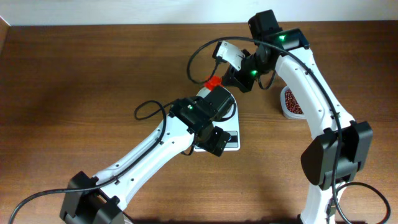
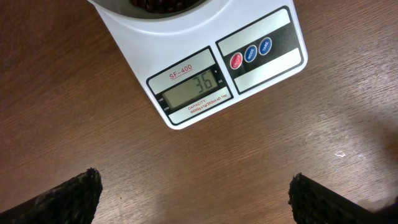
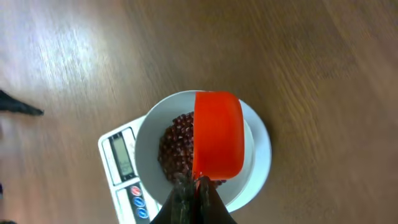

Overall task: Scoop item into bowl and weigh 50g on scale
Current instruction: 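Tilt the scoop to pour beans into the white bowl, then move the empty scoop right back to the bean tub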

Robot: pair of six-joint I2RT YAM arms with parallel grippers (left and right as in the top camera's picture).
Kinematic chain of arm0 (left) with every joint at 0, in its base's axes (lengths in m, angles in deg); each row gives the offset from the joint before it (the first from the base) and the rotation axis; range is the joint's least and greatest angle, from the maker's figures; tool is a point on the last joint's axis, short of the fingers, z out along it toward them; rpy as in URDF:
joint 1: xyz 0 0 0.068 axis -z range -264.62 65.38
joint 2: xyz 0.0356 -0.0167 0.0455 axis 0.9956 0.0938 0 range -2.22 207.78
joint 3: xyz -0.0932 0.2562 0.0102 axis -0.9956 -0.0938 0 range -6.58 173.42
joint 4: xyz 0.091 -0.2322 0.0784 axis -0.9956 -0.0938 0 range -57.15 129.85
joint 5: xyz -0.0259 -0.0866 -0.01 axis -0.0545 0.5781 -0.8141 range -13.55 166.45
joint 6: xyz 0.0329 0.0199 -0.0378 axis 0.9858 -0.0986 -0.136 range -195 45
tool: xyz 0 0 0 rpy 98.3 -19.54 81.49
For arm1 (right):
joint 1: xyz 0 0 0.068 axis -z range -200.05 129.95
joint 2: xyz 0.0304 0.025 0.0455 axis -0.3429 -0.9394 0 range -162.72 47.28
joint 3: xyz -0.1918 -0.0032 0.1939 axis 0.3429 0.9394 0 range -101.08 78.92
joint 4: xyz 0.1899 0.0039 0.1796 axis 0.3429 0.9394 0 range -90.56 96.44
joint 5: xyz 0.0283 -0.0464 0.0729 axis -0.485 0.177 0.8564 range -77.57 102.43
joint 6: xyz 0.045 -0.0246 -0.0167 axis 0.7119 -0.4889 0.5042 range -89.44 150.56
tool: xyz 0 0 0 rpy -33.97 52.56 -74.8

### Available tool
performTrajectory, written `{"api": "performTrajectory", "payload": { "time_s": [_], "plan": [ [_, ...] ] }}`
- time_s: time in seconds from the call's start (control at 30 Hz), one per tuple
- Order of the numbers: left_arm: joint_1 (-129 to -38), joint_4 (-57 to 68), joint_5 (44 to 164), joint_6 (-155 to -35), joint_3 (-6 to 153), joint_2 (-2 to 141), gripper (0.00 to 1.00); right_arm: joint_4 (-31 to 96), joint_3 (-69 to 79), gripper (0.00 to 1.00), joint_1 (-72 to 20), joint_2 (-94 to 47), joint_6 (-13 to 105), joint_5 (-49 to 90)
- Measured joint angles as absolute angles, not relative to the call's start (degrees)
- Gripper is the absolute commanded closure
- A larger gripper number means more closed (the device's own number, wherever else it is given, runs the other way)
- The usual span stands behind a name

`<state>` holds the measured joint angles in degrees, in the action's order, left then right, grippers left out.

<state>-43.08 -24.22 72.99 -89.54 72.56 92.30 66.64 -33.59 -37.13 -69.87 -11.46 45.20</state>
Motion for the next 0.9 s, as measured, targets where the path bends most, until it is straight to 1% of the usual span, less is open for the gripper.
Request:
{"api": "performTrajectory", "payload": {
  "time_s": [0.03, 0.2, 0.3, 0.53, 0.7, 0.9],
  "plan": [
    [-43.08, -24.22, 72.99, -89.54, 72.56, 92.30, 0.01, 66.64, -33.59, 0.96, -37.13, -69.87, -9.76, 45.20],
    [-43.08, -24.24, 72.99, -89.52, 72.56, 92.30, 0.01, 66.66, -33.59, 0.96, -36.96, -69.87, 9.06, 45.22],
    [-43.08, -24.24, 72.97, -89.54, 72.56, 92.30, 0.01, 66.68, -33.61, 0.96, -35.45, -69.87, 15.27, 48.26],
    [-43.08, -24.24, 72.99, -89.54, 72.56, 92.30, 0.01, 67.12, -33.61, 0.96, -30.25, -69.87, 18.57, 58.18],
    [-43.08, -24.22, 72.99, -89.52, 72.56, 92.30, 0.01, 69.65, -33.59, 0.96, -25.99, -69.87, 20.34, 59.69],
    [-43.08, -24.22, 72.97, -89.54, 72.56, 92.30, 0.01, 74.37, -33.59, 0.96, -14.31, -69.87, 20.67, 59.04]
  ]
}}
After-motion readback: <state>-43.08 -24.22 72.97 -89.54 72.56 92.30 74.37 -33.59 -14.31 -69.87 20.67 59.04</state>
